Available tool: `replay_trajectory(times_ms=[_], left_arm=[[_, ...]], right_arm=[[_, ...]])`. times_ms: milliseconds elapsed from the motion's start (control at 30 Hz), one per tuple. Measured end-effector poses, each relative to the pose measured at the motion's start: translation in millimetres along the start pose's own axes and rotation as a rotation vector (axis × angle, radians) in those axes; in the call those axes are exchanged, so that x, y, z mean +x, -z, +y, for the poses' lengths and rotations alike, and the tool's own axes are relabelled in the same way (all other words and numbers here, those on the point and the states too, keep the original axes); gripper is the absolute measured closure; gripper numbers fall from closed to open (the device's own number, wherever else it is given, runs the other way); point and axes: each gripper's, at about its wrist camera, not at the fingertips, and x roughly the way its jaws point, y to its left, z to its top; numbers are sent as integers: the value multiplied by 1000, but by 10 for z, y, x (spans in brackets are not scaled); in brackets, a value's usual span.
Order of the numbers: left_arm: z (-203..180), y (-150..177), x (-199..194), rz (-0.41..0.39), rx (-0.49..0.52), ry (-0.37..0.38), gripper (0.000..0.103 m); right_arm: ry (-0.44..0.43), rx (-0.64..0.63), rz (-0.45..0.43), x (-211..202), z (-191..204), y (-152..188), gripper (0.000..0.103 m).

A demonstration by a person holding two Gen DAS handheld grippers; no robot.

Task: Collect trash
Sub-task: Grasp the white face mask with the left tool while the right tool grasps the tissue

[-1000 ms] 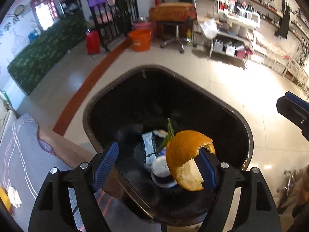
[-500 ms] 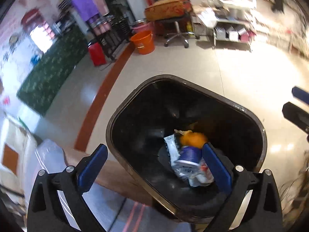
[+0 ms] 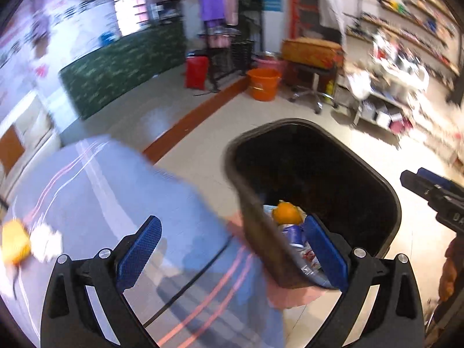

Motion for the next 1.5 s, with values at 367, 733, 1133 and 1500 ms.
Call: replay_trajectory(times_ms=[367,733,1133,1500], left_arm=[[859,632,-681,-70,-197,-201,6],[2055,1239,-1182,-111,-434,-374,6],[3394,1435,-1001,-151,-638,-401,8],[3409,1385,-688,-70,-584,-274,73]], right_arm=[[-258,-215,104,171,1260,235,26],[-491,-484,228,298,2681,553,26],[-560,-647,301,604,3632,547,26],[-511,-825,406,1442,4561,508,26]])
